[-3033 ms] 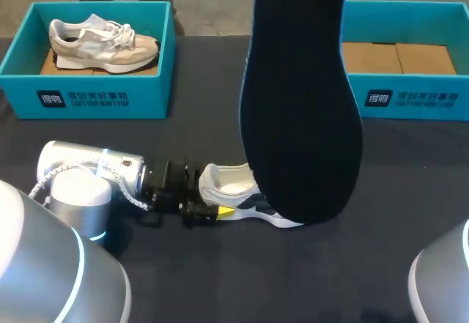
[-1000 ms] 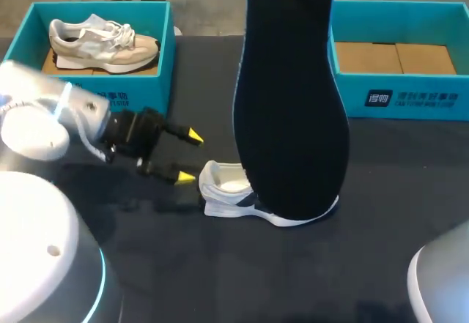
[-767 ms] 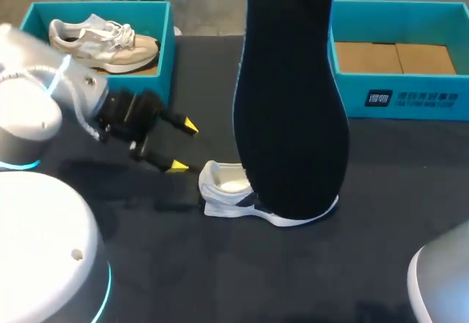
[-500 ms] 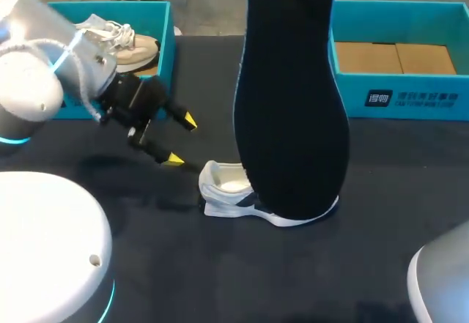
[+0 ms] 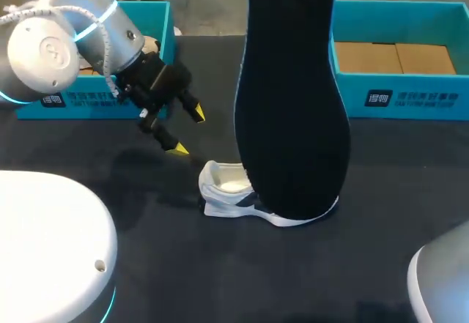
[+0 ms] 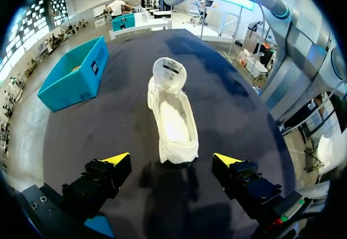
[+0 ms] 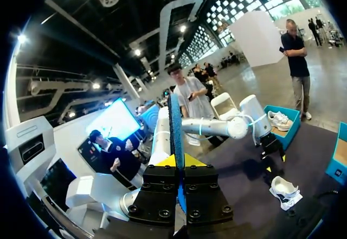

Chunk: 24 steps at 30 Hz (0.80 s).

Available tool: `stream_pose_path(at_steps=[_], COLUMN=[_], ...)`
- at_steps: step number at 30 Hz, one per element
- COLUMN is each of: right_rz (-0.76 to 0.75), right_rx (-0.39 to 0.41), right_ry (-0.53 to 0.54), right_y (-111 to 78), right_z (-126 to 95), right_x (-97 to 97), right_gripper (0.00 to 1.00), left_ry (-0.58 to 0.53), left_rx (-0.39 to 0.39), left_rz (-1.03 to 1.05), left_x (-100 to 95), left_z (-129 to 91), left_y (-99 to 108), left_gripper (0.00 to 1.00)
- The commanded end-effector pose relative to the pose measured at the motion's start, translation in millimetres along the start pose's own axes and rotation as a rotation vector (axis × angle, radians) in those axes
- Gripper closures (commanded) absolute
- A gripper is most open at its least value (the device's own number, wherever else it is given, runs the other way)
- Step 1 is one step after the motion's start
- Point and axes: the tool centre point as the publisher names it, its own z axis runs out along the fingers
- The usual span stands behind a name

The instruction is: Take the shoe out of the shoebox, open the shoe tongue, remove and reinsert the insole, then place the shoe into the shoebox

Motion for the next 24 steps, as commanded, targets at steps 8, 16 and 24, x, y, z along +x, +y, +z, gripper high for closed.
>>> stream_pose_path(at_steps=[8,16,24], right_rz=[0.002,0.002,0.002], right_rx=[0.003,0.003,0.003], right_ry=[-0.002,-0.002,-0.002], right_y=[1.7,1.7,1.7], right_z=[1.7,1.7,1.7], right_x=[0.9,0.9,0.9], right_gripper=[1.00,1.00,1.00], left_ry=[0.064,0.117,0.109], left_rx=[-0.106,-0.226,-0.283], left_rz=[0.038,0.041,0.021], left_x=[-10.6,-14.5,-17.0], left_z=[14.2,43.9,74.9], left_y=[-33.5,-52.1,-51.7], left_gripper=[0.00,0.00,0.00])
